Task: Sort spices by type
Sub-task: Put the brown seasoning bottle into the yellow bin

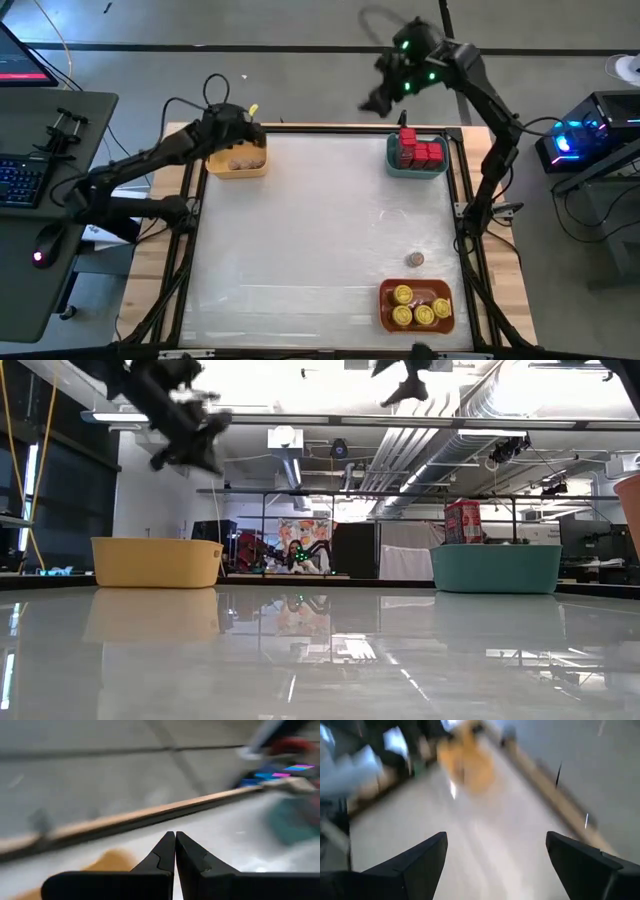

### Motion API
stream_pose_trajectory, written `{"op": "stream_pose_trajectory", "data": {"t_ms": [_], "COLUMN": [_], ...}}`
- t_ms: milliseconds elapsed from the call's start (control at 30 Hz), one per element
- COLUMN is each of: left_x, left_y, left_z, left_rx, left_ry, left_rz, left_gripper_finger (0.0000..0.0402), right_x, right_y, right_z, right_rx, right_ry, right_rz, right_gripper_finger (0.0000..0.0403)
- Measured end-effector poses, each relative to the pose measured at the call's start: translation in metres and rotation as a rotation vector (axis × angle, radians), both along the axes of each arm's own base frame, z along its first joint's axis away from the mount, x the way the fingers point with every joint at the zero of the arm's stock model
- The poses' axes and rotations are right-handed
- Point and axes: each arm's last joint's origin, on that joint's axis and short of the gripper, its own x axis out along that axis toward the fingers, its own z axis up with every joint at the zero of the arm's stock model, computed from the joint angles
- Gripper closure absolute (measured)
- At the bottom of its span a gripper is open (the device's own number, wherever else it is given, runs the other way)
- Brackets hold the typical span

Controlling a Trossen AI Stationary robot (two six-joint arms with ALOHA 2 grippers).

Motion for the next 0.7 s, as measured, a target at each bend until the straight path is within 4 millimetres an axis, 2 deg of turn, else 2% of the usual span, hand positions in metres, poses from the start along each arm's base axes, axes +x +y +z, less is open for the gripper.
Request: {"op": "stream_pose_trajectory", "data": {"t_ms": [100,167,267,333,467,700], "left_x": [0.014,0.023,0.034,0.038,0.039,0.035], "left_y": [-0.020,-0.029,-0.037,-0.038,-0.034,-0.028], "left_z": [0.014,0.020,0.024,0.024,0.024,0.039], "left_rx": [0.089,0.130,0.182,0.190,0.204,0.323], "left_ry": [-0.065,-0.124,-0.164,-0.171,-0.179,-0.255], "left_rz": [-0.180,-0.268,-0.339,-0.351,-0.339,-0.322], "left_gripper_finger": [0.0401,0.0401,0.0401,0.0401,0.0401,0.0401], "right_x": [0.001,0.011,0.017,0.012,-0.009,-0.077], "right_y": [0.019,0.031,0.055,0.075,0.113,0.175], "right_z": [-0.022,-0.039,-0.072,-0.096,-0.156,-0.216], "right_rx": [0.117,0.163,0.290,0.358,0.498,0.665], "right_ry": [0.205,0.296,0.404,0.508,0.697,0.871], "right_rz": [0.050,0.049,0.031,0.019,-0.092,-0.467], "right_gripper_finger": [0.0066,0.0066,0.0066,0.0066,0.0066,0.0066]}}
